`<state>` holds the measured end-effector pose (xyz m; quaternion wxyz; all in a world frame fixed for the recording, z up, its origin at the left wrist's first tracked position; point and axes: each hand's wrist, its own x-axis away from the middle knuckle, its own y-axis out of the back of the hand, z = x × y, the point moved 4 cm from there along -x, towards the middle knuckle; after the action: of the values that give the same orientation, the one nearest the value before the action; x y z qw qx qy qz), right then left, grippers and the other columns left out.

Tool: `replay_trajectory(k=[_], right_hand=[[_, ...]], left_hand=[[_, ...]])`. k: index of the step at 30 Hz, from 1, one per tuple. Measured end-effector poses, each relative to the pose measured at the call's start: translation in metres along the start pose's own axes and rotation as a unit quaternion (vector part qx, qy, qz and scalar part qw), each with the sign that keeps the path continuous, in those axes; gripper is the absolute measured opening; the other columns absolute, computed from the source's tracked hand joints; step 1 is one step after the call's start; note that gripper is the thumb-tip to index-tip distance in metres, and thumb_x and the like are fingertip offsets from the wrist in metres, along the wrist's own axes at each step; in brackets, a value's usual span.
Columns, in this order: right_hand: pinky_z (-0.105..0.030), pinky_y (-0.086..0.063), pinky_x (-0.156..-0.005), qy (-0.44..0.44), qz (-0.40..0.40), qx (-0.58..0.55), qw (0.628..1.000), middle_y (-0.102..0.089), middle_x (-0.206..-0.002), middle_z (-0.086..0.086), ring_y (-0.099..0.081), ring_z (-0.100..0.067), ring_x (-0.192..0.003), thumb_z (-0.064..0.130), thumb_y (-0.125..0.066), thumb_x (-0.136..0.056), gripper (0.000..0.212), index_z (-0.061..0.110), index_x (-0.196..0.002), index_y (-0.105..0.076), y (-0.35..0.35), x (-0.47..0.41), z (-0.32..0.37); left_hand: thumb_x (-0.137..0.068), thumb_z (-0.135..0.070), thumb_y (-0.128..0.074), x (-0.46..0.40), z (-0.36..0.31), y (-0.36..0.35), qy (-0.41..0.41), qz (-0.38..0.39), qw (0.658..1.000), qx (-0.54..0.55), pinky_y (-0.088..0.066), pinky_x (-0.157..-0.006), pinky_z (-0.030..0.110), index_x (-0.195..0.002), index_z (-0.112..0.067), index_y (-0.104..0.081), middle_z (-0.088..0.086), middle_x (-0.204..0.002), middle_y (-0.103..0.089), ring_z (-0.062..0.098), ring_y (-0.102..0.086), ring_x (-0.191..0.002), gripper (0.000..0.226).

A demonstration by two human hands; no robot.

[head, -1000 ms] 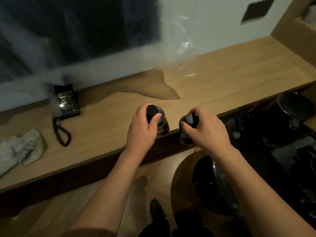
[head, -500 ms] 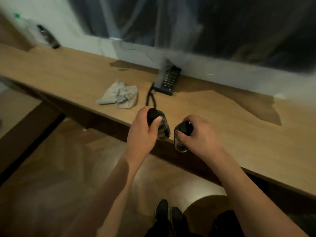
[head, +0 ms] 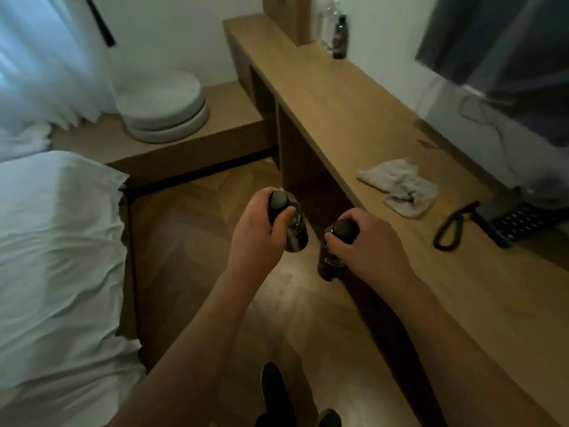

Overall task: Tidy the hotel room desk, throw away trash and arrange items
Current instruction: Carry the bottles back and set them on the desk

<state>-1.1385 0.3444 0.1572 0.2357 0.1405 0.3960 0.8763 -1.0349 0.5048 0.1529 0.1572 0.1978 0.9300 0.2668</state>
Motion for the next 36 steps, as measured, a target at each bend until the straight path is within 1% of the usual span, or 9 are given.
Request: replay_trajectory(k=[5, 11, 15, 19, 20, 24, 28, 31, 36], right_hand=[[-0.018, -0.04, -0.064, 0.059, 0.013, -0.024, 0.998, -0.057, -0.086, 0.014, -0.055, 0.0, -0.079, 0.035, -0.073, -0.083, 0.021, 0.03, -0.095, -0.056, -0.053, -0.044, 0.061], [-0.023, -0.048, -0.073, 0.075, 0.04, -0.053, 0.995, -0.058, -0.091, 0.015, -0.056, -0.001, -0.084, 0.035, -0.074, -0.083, 0.021, 0.03, -0.097, -0.058, -0.093, -0.094, 0.115], [-0.021, -0.046, -0.069, 0.085, 0.054, -0.064, 0.993, -0.058, -0.09, 0.014, -0.057, -0.002, -0.084, 0.034, -0.074, -0.083, 0.021, 0.03, -0.096, -0.058, -0.113, -0.136, 0.133], [-0.025, -0.052, -0.073, 0.102, 0.062, -0.062, 0.991, -0.059, -0.09, 0.013, -0.058, -0.003, -0.084, 0.035, -0.074, -0.082, 0.021, 0.03, -0.096, -0.058, -0.135, -0.202, 0.15], [-0.026, -0.053, -0.074, 0.106, 0.064, -0.064, 0.99, -0.06, -0.09, 0.013, -0.058, -0.003, -0.083, 0.035, -0.074, -0.082, 0.021, 0.03, -0.096, -0.058, -0.139, -0.221, 0.155], [-0.031, -0.057, -0.077, 0.107, 0.073, -0.085, 0.988, -0.061, -0.092, 0.013, -0.06, -0.004, -0.086, 0.035, -0.075, -0.081, 0.022, 0.031, -0.095, -0.058, -0.149, -0.298, 0.178], [-0.03, -0.056, -0.076, 0.129, 0.073, -0.084, 0.985, -0.06, -0.091, 0.014, -0.06, -0.005, -0.088, 0.035, -0.074, -0.081, 0.022, 0.031, -0.096, -0.058, -0.152, -0.367, 0.208], [-0.031, -0.055, -0.077, 0.15, 0.07, -0.073, 0.984, -0.06, -0.09, 0.014, -0.059, -0.005, -0.087, 0.035, -0.074, -0.081, 0.022, 0.03, -0.095, -0.058, -0.158, -0.414, 0.232], [-0.037, -0.057, -0.077, 0.16, 0.074, -0.066, 0.982, -0.06, -0.09, 0.013, -0.059, -0.006, -0.087, 0.039, -0.072, -0.081, 0.022, 0.03, -0.095, -0.058, -0.186, -0.489, 0.267]], left_hand=[[-0.099, -0.033, -0.058, -0.033, 0.057, 0.065, 0.03, -0.044, 0.998, -0.035, -0.057, -0.087, 0.035, -0.123, -0.029, -0.052, -0.014, -0.108, -0.059, 0.003, -0.06, -0.098, 0.025], [-0.099, -0.034, -0.059, -0.074, 0.098, 0.117, 0.046, -0.082, 0.995, -0.039, -0.056, -0.086, 0.036, -0.123, -0.025, -0.054, -0.012, -0.106, -0.06, 0.004, -0.06, -0.096, 0.026], [-0.099, -0.033, -0.059, -0.111, 0.122, 0.131, 0.05, -0.098, 0.993, -0.045, -0.056, -0.083, 0.034, -0.123, -0.024, -0.055, -0.012, -0.105, -0.06, 0.005, -0.06, -0.094, 0.026], [-0.099, -0.03, -0.06, -0.168, 0.146, 0.14, 0.051, -0.114, 0.991, -0.055, -0.045, -0.075, 0.017, -0.117, -0.027, -0.054, -0.015, -0.099, -0.057, 0.0, -0.058, -0.091, 0.019], [-0.099, -0.03, -0.061, -0.185, 0.153, 0.142, 0.051, -0.12, 0.99, -0.056, -0.043, -0.074, 0.016, -0.115, -0.028, -0.054, -0.015, -0.098, -0.057, -0.001, -0.058, -0.091, 0.018], [-0.099, -0.029, -0.061, -0.254, 0.169, 0.155, 0.059, -0.13, 0.987, -0.068, -0.044, -0.074, 0.018, -0.115, -0.031, -0.052, -0.016, -0.097, -0.057, 0.001, -0.058, -0.09, 0.019], [-0.099, -0.03, -0.061, -0.319, 0.177, 0.171, 0.066, -0.14, 0.985, -0.074, -0.04, -0.07, 0.013, -0.113, -0.032, -0.051, -0.015, -0.095, -0.058, 0.001, -0.058, -0.086, 0.018], [-0.099, -0.029, -0.061, -0.364, 0.189, 0.185, 0.059, -0.155, 0.984, -0.064, -0.045, -0.072, 0.016, -0.115, -0.03, -0.052, -0.014, -0.097, -0.058, 0.004, -0.059, -0.088, 0.018], [-0.1, -0.03, -0.06, -0.44, 0.227, 0.208, 0.054, -0.161, 0.984, -0.057, -0.045, -0.073, 0.016, -0.116, -0.024, -0.056, -0.013, -0.097, -0.059, 0.003, -0.058, -0.088, 0.018]])
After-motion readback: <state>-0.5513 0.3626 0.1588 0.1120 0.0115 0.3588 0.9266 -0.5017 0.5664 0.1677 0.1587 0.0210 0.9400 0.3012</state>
